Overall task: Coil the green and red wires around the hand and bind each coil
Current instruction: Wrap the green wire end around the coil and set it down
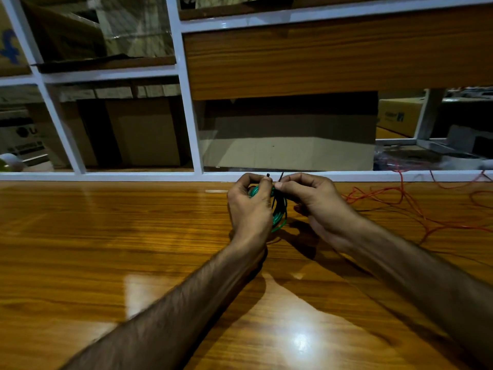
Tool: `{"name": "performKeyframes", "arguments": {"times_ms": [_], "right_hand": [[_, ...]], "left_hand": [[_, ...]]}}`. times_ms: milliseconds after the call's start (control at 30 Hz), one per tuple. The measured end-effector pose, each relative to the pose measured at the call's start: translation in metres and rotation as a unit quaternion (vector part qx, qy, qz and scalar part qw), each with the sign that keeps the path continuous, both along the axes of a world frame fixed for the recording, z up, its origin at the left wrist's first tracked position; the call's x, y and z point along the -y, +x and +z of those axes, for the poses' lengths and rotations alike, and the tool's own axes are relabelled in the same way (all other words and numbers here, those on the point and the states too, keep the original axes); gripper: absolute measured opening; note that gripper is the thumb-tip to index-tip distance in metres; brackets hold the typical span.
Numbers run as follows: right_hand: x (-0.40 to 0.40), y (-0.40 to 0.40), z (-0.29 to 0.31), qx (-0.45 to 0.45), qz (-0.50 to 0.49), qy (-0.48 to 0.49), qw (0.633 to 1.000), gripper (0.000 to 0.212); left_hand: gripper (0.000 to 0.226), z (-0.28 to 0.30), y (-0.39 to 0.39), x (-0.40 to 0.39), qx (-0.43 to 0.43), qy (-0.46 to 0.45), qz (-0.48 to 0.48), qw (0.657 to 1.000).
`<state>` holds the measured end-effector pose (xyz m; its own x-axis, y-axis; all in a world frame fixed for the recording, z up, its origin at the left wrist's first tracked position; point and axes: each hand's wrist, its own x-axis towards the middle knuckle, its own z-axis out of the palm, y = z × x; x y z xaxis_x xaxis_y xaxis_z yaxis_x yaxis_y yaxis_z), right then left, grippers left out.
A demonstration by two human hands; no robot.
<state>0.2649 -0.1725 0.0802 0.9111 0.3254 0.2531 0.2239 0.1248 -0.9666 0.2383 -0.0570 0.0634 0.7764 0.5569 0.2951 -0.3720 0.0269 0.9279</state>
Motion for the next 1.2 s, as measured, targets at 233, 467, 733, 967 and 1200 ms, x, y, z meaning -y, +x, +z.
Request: {"name": "performKeyframes", "arguments": {"times_ms": [233, 467, 733, 967, 1200], "right_hand": [[-0.003, 0.002, -0.003, -0.037, 0.006, 0.053, 0.998, 0.006], [-0.006, 0.006, -0.009, -0.020, -0.005, 0.047, 0.999, 0.016], [-0.002, 0.008, -0.011, 0.034, -0.034, 0.083, 0.995, 0.011], [-0.001, 0.006, -0.010, 0.083, -0.039, 0.078, 0.993, 0.011], [-0.005, -0.001, -0.012, 0.150, -0.109, 0.028, 0.982, 0.007]], "left_hand": [[0.016, -0.003, 0.001, 0.004, -0.012, -0.039, -0.004, 0.999], [0.018, -0.001, -0.002, 0.006, -0.007, -0.051, -0.011, 0.999], [0.017, 0.002, -0.004, 0.008, 0.007, -0.057, -0.026, 0.998], [0.021, 0.001, -0.005, 0.008, 0.001, -0.063, -0.032, 0.998], [0.017, -0.002, -0.005, 0.008, -0.006, -0.061, -0.036, 0.997]]}}
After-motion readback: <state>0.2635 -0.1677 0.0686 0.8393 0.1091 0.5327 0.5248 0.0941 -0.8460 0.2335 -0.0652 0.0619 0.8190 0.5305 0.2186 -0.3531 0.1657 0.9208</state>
